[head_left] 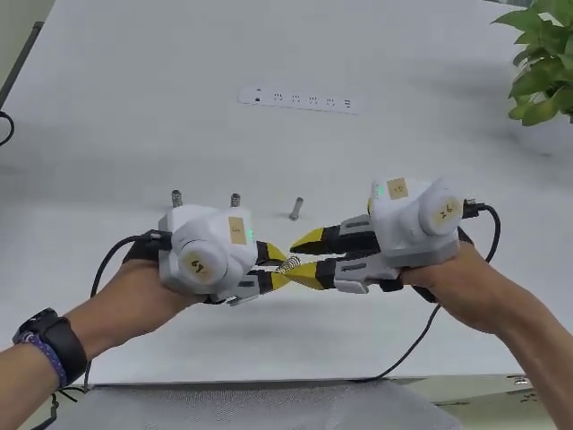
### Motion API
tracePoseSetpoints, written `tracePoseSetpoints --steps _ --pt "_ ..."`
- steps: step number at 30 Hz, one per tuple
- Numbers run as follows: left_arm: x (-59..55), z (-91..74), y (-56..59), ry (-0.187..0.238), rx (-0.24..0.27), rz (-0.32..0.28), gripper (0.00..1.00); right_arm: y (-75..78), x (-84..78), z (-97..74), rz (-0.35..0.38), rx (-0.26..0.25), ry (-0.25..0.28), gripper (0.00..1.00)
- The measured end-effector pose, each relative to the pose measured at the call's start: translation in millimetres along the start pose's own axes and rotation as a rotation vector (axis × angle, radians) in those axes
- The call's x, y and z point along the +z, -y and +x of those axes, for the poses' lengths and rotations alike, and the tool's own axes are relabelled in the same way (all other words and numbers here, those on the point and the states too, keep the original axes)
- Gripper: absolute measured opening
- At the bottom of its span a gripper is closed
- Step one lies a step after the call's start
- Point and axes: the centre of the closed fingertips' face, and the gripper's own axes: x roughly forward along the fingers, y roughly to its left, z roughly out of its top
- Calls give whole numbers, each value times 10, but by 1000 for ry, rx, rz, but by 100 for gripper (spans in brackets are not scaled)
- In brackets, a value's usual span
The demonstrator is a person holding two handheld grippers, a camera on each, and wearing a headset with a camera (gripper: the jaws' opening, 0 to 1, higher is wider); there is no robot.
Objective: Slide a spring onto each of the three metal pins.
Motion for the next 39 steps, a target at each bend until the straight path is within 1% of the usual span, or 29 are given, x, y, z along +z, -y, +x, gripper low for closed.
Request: tracePoseSetpoints --steps 4,15,20,28,32,35,39 --pt "-6 8 20 -2 -6 1 2 -8 -67 -3 -70 8 -75 20" --pt "-18 60 94 -13 -31 15 2 -43 -138 2 -198 31 -188 19" --pt "-23 73 116 -18 -39 19 2 -65 -188 14 -242 42 -234 18" --pt "-11 88 151 -21 -52 28 2 -98 -235 48 -282 54 -263 16" --pt "-2 95 169 -21 -56 34 2 -104 -238 50 -288 59 -265 13" --pt "-4 95 169 -24 -59 36 2 -130 -253 54 -309 71 -269 10" --pt "-11 92 161 -27 -59 34 2 -112 -250 52 -315 65 -268 9"
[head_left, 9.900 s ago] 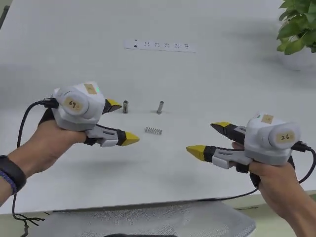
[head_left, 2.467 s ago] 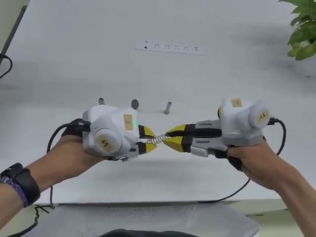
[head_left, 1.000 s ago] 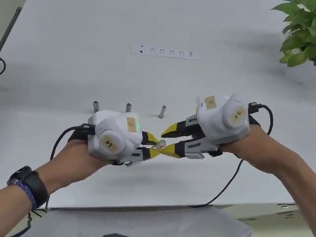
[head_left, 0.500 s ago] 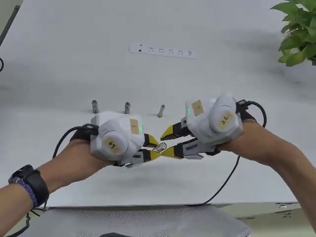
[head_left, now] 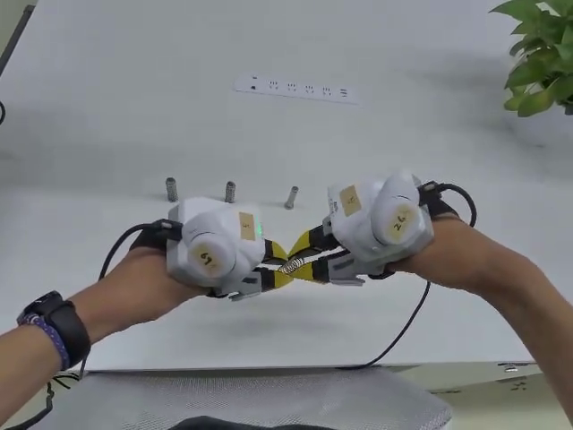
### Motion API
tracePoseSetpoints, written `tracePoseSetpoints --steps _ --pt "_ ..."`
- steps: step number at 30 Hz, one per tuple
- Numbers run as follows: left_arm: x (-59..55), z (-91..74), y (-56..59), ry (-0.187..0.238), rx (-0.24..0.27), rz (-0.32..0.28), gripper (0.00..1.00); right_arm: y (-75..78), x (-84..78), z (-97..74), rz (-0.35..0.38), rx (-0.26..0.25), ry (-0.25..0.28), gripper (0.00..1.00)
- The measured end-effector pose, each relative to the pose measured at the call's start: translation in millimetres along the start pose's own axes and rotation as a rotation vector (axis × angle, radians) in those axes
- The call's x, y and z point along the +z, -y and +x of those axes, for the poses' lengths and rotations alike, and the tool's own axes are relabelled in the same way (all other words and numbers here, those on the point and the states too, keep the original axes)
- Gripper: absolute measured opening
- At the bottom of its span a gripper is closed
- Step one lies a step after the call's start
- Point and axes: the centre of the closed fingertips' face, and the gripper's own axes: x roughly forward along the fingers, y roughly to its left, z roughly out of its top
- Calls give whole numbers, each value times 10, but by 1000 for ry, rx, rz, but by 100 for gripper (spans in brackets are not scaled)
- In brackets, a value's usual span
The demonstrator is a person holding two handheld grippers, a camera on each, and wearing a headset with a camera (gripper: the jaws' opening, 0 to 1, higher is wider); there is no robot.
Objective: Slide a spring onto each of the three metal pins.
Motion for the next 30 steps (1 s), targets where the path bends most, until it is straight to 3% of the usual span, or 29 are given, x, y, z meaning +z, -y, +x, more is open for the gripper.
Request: tracePoseSetpoints --steps 9,15,23,30 --pt "6 3 -25 3 3 -10 3 20 -2 -2 -4 -6 -1 9" --pt "-26 10 -26 -2 2 -38 15 29 -33 -9 7 -11 -1 9" --pt "-102 -27 -30 -3 22 -86 18 64 -148 -25 41 -32 -11 9" --pt "-196 -142 -105 7 69 -158 21 119 -331 -32 77 -53 -37 9"
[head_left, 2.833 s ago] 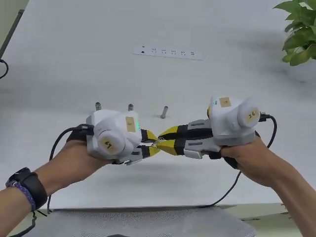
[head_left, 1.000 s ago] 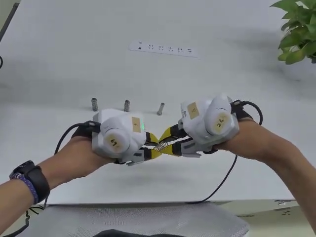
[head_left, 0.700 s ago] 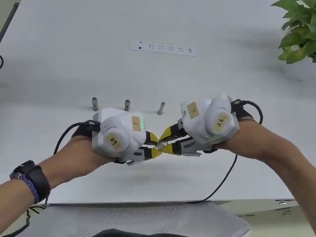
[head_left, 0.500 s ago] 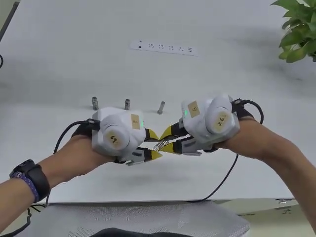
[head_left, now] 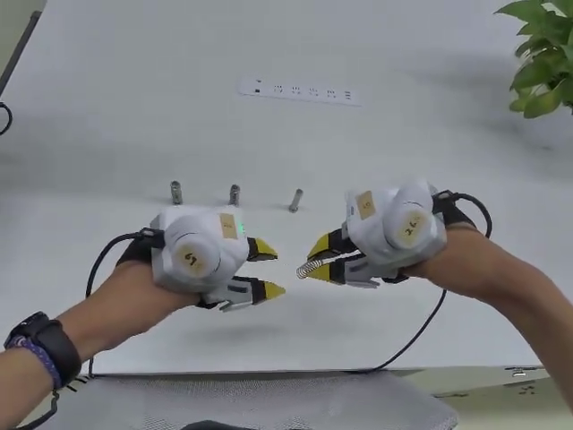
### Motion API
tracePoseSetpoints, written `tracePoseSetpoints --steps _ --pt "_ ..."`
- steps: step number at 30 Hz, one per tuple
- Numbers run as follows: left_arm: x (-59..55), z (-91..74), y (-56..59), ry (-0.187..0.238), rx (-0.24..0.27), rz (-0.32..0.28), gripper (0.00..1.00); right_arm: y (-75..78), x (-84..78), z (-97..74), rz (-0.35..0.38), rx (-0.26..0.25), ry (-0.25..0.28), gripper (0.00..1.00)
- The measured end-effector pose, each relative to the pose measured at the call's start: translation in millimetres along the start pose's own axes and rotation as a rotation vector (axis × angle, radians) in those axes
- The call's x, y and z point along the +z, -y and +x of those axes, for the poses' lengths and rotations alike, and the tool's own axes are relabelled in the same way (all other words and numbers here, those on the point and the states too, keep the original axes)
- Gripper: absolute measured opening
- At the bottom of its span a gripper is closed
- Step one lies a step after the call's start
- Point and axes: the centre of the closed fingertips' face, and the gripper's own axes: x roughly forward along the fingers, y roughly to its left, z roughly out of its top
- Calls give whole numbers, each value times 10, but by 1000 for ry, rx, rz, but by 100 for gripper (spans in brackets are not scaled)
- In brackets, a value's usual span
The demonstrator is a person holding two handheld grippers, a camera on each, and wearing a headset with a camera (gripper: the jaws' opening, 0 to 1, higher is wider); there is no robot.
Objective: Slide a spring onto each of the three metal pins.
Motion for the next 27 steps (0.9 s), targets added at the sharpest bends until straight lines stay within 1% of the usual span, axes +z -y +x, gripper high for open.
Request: tracePoseSetpoints --steps 4,8,11,15,18,22,27 --pt "-52 -62 -30 -1 22 -17 23 42 -100 1 15 -6 -16 9" --pt "-90 -117 -53 7 41 -49 24 102 -176 -8 36 -17 -28 9" --pt "-133 -156 -75 3 58 -65 26 154 -216 -26 52 -26 -28 9" --pt "-157 -208 -100 6 78 -81 28 215 -271 -29 67 -34 -31 9" --pt "-162 -258 -143 19 100 -111 30 268 -308 -39 82 -45 -37 9" --pt "-197 -344 -219 24 135 -132 32 336 -353 -40 109 -57 -37 9" --pt "-246 -455 -296 28 166 -163 35 394 -441 -17 127 -62 -60 9"
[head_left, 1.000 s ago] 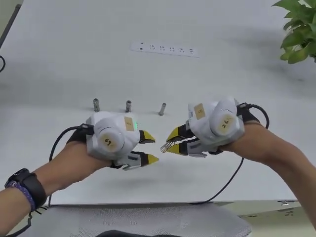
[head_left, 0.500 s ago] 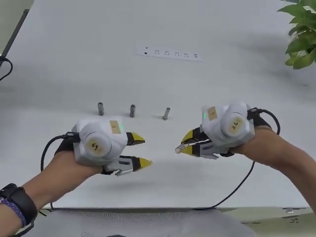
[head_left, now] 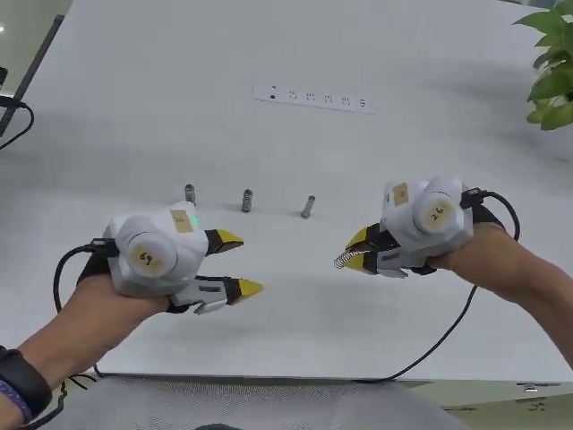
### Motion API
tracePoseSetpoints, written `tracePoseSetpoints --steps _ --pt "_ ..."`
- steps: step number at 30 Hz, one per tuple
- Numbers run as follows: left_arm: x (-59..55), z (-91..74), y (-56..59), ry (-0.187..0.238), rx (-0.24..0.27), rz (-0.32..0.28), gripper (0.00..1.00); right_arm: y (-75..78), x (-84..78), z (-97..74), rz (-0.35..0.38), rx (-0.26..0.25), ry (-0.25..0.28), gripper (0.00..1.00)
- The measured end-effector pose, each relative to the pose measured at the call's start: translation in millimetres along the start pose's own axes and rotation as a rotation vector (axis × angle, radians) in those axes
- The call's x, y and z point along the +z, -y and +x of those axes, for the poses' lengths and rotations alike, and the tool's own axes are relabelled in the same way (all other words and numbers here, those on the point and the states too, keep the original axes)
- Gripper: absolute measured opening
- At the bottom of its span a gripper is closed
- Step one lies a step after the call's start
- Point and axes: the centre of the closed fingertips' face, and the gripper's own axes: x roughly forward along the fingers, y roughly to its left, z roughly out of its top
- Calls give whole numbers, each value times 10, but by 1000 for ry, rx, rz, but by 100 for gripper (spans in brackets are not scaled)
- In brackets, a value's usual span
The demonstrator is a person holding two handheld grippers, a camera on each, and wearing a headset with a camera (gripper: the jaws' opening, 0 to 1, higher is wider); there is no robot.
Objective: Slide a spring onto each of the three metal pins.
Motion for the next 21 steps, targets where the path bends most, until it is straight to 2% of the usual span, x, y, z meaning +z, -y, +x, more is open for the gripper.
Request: tracePoseSetpoints --steps 8,21 --pt "-51 -172 -122 5 52 -34 39 93 -60 37 19 -6 -16 9" --pt "-158 -473 -277 4 128 -93 47 335 -20 69 54 -16 -2 9"
